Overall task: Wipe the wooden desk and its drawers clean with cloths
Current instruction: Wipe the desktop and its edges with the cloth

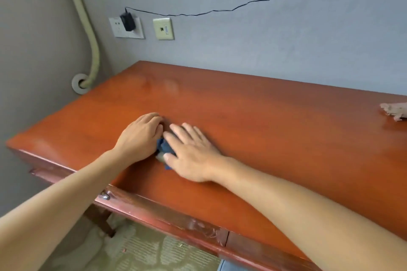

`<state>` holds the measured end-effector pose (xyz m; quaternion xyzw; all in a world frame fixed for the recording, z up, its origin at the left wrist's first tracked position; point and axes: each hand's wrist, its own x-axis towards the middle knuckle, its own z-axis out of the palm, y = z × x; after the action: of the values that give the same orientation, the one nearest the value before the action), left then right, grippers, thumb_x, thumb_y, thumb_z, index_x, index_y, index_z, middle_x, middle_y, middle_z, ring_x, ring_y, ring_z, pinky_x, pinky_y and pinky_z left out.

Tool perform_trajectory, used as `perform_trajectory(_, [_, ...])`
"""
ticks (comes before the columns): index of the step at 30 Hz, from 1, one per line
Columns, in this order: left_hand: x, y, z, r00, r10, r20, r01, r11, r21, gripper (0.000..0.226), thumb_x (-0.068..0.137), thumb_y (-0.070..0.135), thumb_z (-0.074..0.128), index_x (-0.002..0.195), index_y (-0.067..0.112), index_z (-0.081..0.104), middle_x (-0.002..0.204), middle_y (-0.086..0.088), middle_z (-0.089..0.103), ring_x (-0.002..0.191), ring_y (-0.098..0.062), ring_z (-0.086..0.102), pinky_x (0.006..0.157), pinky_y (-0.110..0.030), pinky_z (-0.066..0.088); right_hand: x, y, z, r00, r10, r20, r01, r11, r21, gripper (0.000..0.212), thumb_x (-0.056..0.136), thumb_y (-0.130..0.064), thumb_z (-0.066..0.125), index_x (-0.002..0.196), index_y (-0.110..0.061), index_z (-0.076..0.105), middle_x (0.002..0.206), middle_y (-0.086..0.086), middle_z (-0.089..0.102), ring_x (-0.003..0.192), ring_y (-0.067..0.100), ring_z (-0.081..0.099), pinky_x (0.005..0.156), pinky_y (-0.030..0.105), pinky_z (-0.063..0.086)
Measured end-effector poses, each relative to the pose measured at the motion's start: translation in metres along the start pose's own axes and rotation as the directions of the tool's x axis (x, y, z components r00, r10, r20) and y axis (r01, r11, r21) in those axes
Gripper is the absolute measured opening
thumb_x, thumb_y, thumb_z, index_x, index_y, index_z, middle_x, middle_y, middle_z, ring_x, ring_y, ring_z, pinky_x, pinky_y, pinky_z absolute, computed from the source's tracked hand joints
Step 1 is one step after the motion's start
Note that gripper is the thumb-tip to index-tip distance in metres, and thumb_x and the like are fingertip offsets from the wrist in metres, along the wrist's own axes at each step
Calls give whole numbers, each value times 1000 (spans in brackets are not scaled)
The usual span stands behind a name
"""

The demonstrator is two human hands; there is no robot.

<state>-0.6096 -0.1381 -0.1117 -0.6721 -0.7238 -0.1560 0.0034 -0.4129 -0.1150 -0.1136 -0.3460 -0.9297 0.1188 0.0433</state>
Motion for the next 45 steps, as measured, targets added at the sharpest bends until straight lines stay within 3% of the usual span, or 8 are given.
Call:
perform_trajectory(4, [-24,-78,-20,993,-112,31,110,992,58,54,104,44,37,143,14,59,154,-10,50,144,-32,44,121,-42,31,1,-26,9,967,-252,40,253,967,-21,68,106,-54,34,163,-27,9,171,-5,2,156,16,-1,127,39,-1])
perform_trajectory(13, [-47,-156,-48,925,-371,82,380,902,-205,48,109,42,37,147,22,59,164,4,40,155,-15,29,126,-34,17,135,64,-23,904,409,-123,-420,904,-82,69,103,-59,23,161,-24,14,170,3,5,154,31,10,124,48,9])
perform_trajectory(18, [-33,-185,-68,918,-396,19,394,905,-162,35,103,44,44,116,36,75,134,19,66,130,-19,57,110,-40,43,167,-96,15,996,-89,-6,89,995,-36,65,103,-57,26,160,-28,18,170,0,5,154,31,6,125,49,7])
perform_trajectory(22, [-35,-233,-63,949,-302,-93,299,953,-50,30,104,15,51,126,24,70,140,1,63,133,-27,52,112,-41,41,136,-137,36,842,-524,126,525,851,27,61,106,-53,32,162,-35,14,171,-5,4,156,17,0,125,42,-3])
perform_trajectory(30, [-33,-260,-49,948,-318,20,315,944,100,85,87,75,2,160,40,29,170,13,23,158,-11,16,129,-37,12,289,-15,-9,979,193,-70,-198,977,-73,61,103,-54,22,161,-35,16,171,-2,6,155,27,10,126,47,9])
perform_trajectory(38, [-35,-266,-46,941,-333,52,328,941,82,90,84,74,-1,164,38,21,172,17,12,159,-4,5,129,-31,3,118,-130,38,787,-602,131,611,791,-37,65,104,-52,33,162,-36,9,171,-4,-3,157,20,-6,126,39,-8])
perform_trajectory(43, [-33,-258,-48,929,-360,86,345,927,144,67,104,64,9,165,37,12,173,16,2,159,-5,-3,130,-33,-2,177,33,-17,993,-14,-120,-5,987,-162,68,98,-57,26,160,-28,25,170,4,17,155,22,17,123,38,14])
perform_trajectory(45, [-33,-255,-49,928,-363,87,347,925,155,75,98,68,3,166,36,11,173,14,2,159,-7,-3,130,-35,-2,193,105,-42,925,355,-136,-369,924,-99,66,102,-58,24,162,-31,17,171,2,10,156,24,12,126,43,13])
